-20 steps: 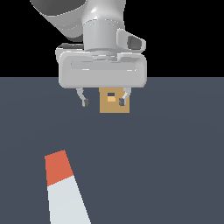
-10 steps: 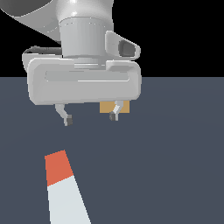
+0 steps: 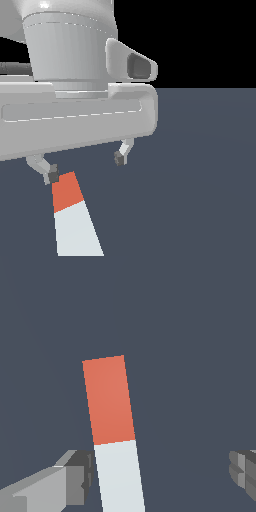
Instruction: Insert the peg into the horizontal hole in a box.
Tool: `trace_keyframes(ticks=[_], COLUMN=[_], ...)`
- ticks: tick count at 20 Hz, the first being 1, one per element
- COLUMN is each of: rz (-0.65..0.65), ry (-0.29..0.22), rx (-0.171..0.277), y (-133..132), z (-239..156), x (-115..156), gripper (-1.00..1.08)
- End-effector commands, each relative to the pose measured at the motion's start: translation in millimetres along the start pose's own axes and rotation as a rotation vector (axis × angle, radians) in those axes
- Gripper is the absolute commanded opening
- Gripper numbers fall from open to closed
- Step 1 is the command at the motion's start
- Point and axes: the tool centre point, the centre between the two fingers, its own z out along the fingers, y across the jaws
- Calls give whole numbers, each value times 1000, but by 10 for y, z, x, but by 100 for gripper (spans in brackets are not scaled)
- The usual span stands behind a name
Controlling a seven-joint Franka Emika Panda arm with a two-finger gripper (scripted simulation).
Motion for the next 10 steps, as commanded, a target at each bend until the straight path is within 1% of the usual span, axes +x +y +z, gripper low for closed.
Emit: trace_keyframes(ticks=[1, 10], rz=[-34, -114], ry=[1, 3], rx=[-2, -5], y=[-78, -234], z=[52, 182], x=[-131, -473], gripper=[100, 100])
